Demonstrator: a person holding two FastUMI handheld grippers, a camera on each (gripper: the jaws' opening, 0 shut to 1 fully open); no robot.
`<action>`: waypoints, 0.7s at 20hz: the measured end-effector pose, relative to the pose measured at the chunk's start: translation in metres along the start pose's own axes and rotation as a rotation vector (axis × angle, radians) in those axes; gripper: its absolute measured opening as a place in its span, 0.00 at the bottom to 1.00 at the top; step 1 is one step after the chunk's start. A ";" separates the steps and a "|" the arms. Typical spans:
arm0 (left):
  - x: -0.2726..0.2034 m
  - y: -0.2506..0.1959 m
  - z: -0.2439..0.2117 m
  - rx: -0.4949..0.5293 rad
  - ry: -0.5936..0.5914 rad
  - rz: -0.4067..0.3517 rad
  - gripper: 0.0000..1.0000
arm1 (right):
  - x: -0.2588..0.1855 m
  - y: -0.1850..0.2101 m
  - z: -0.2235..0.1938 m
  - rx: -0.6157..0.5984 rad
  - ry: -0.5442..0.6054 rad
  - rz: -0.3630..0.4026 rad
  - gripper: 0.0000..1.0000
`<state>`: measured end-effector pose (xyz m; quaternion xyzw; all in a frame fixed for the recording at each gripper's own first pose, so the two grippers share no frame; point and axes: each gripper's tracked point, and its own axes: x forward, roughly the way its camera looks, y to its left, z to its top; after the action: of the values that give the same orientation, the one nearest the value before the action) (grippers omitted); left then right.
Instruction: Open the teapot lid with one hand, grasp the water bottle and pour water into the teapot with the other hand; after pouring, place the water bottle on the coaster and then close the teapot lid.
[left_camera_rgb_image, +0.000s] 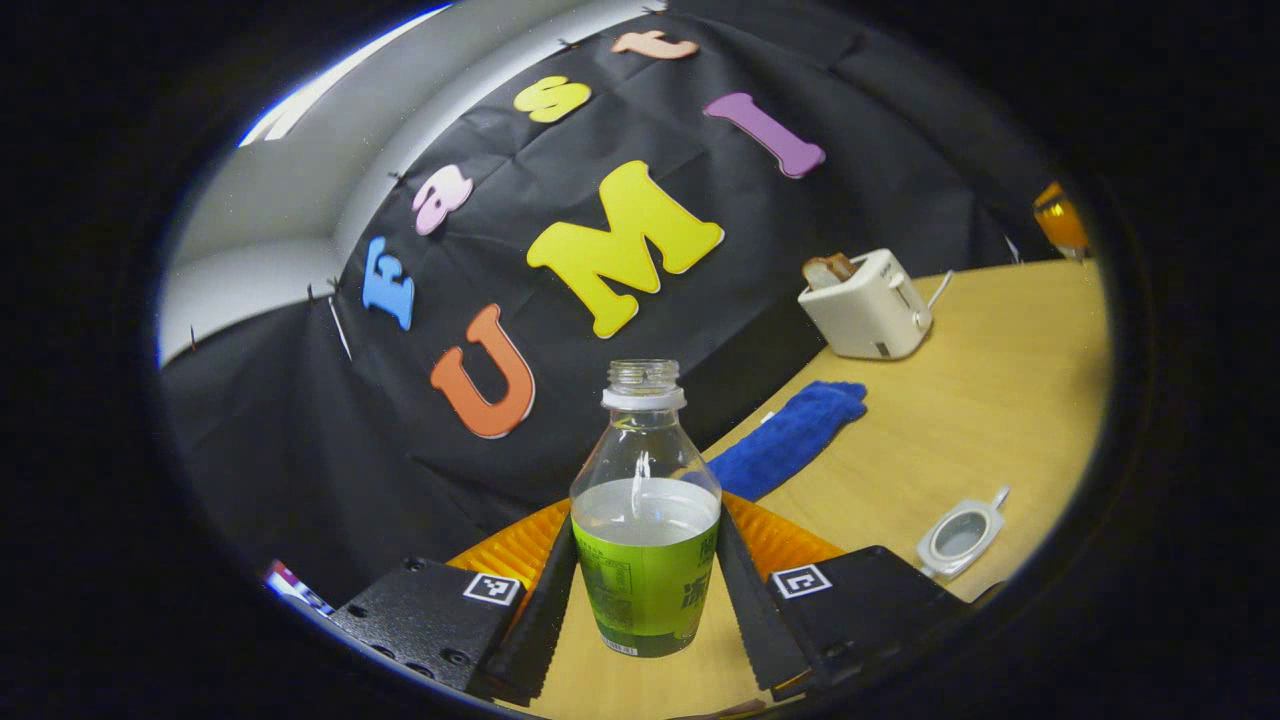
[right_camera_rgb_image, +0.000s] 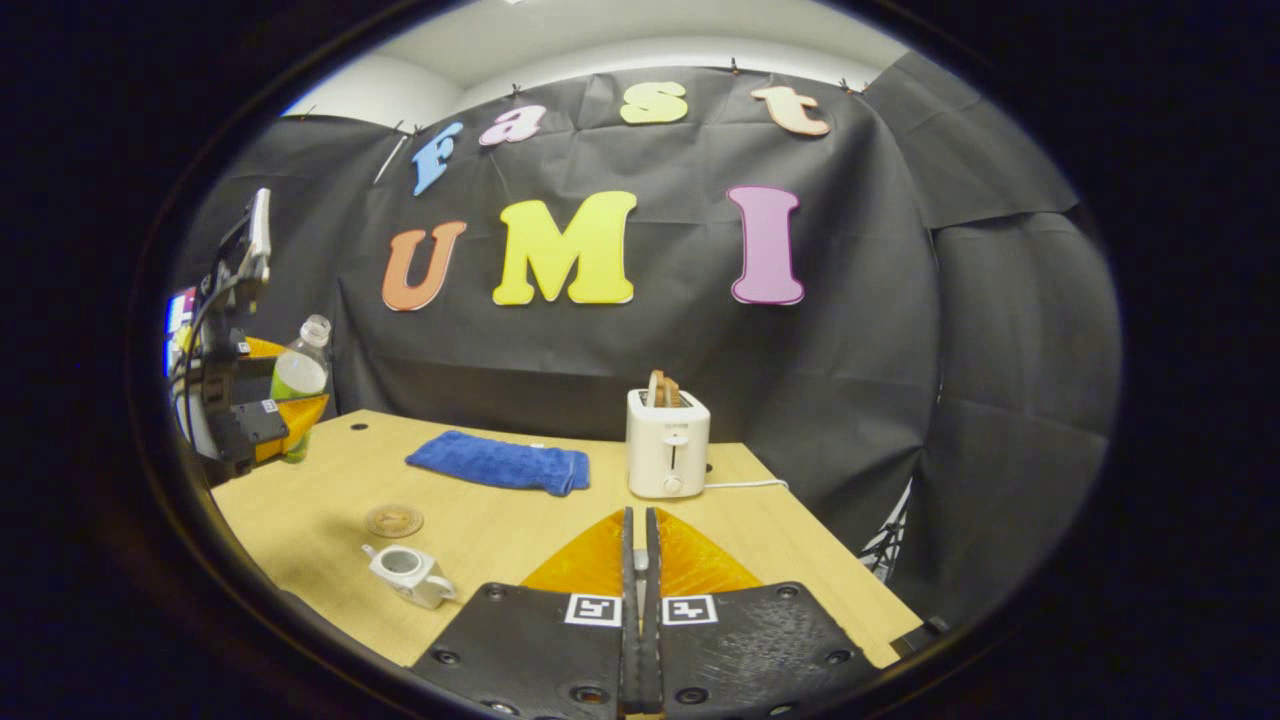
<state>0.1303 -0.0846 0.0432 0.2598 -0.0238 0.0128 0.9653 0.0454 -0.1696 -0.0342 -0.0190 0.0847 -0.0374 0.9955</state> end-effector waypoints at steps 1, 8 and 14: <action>0.006 -0.007 -0.006 -0.088 -0.002 -0.031 0.76 | 0.001 0.002 0.000 -0.003 0.000 0.000 0.00; 0.045 -0.035 -0.037 -0.485 -0.043 -0.083 0.77 | 0.007 0.006 -0.005 -0.003 0.017 -0.007 0.00; 0.068 -0.042 -0.052 -0.526 -0.026 -0.099 0.78 | 0.013 0.003 -0.014 0.020 0.037 -0.026 0.00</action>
<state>0.2013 -0.0947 -0.0190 0.0012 -0.0258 -0.0445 0.9987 0.0565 -0.1679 -0.0503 -0.0096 0.1025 -0.0514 0.9934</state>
